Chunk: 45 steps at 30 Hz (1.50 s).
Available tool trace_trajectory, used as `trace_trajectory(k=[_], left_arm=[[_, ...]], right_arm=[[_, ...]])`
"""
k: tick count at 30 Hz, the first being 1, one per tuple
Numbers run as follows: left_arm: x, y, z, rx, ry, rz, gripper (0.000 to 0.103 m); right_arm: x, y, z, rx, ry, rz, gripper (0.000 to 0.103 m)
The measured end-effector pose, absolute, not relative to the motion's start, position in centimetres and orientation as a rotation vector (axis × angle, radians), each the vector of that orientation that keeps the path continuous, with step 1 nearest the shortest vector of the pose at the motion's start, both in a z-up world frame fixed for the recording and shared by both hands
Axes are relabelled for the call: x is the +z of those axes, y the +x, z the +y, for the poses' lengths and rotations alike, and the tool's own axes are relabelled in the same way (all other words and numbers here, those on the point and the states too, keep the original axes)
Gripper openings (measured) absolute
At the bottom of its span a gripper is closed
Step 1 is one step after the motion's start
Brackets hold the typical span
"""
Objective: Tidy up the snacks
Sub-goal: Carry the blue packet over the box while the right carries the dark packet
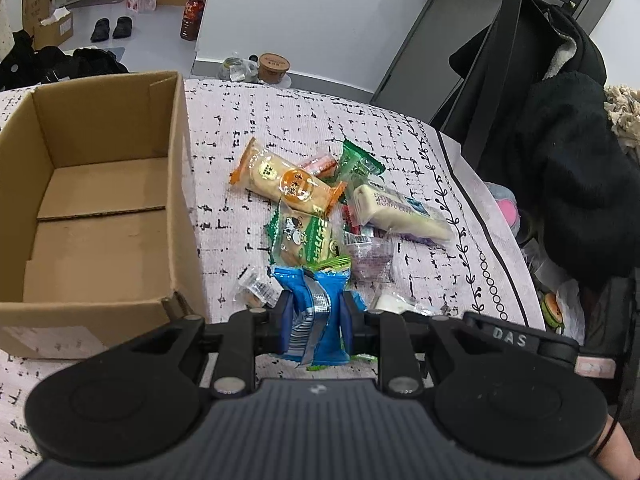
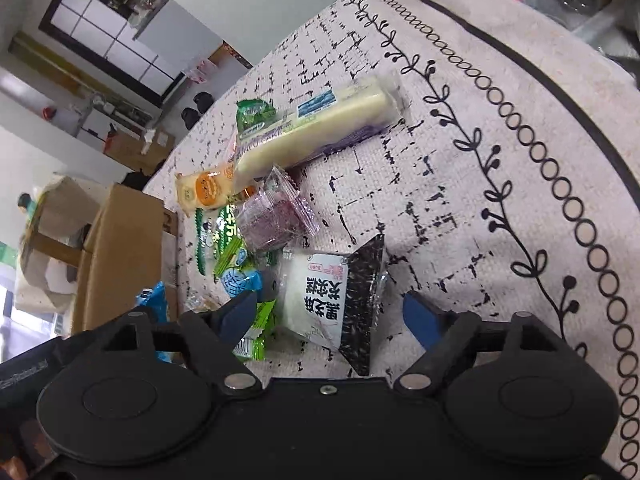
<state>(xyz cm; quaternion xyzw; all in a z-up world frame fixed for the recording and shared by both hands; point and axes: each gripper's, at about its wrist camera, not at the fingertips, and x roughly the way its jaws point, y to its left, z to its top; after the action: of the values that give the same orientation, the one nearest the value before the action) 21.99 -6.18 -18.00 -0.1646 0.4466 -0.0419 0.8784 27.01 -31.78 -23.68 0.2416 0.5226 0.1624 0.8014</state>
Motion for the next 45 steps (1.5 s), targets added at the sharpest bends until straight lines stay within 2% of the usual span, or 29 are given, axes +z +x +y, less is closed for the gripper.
trace_trajectory(k=[3, 5, 6, 9, 13, 18, 33, 45], left_arm=[[-17.9, 21.9, -6.1, -0.091, -0.348, 0.930, 0.023], [-17.9, 21.9, -5.9, -0.089, -0.351, 0.929, 0.023], [-17.8, 21.8, -5.8, -0.086, -0.353, 0.928, 0.023], [-17.7, 21.7, -5.6, -0.080, -0.352, 0.928, 0.023], [-17.6, 21.6, -5.6, -0.079, -0.347, 0.927, 0.023], [-17.1, 21.2, -5.6, -0.072, -0.342, 0.921, 0.023], [-14.1, 20.1, -4.8, -0.029, -0.346, 0.853, 0.023], [-11.6, 19.4, -1.7, 0.042, -0.369, 0.782, 0.023]], right_arm=[[-23.6, 27.1, -30.9, 0.336, 0.452, 1.121, 0.079], [-23.4, 27.1, -30.5, 0.310, 0.414, 1.120, 0.070], [-23.3, 27.1, -30.5, 0.297, 0.400, 1.120, 0.061], [-23.2, 27.2, -30.9, 0.305, 0.414, 1.118, 0.045], [-22.8, 26.9, -31.6, 0.332, 0.455, 1.106, 0.031], [-21.6, 26.5, -32.8, 0.374, 0.512, 1.073, 0.020], [-16.6, 26.7, -33.2, 0.455, 0.567, 0.926, 0.017], [-14.1, 27.9, -28.9, 0.559, 0.541, 0.874, 0.017]])
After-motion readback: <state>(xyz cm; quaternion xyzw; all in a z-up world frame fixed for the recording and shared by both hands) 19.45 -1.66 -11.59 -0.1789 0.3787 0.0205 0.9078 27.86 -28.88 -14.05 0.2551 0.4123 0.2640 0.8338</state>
